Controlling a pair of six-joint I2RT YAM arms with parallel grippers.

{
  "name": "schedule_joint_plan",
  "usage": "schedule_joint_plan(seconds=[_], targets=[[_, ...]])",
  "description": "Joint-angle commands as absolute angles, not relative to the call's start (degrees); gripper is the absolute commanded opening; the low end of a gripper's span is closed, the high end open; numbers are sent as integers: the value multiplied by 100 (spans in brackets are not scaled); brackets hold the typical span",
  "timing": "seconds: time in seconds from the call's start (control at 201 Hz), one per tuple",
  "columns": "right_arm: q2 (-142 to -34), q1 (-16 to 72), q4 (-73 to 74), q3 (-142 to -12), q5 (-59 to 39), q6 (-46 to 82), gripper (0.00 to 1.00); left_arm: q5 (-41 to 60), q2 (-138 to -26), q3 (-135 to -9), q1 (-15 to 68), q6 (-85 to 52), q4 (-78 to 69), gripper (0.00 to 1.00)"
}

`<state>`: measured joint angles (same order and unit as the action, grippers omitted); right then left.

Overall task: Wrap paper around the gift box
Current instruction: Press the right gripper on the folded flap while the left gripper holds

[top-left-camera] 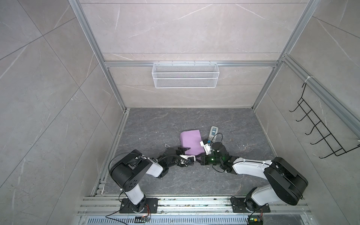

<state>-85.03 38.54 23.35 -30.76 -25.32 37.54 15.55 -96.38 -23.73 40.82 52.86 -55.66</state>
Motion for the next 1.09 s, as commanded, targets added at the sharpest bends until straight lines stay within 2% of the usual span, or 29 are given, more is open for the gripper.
schedule_joint_plan(seconds=[0.0, 0.831, 1.085], targets=[[-8577, 3801, 2211, -3234, -2461, 3736, 0, 1575, -9804, -2417, 4023, 5086, -5162, 77], [-8630, 3772, 2171, -3384, -2371, 3939, 0, 1577, -9841, -2434, 4022, 5089, -5175, 76], [-8657, 3775, 2438, -3301, -2279, 4406, 9, 1582, -9840, -2435, 4023, 5088, -5175, 76]])
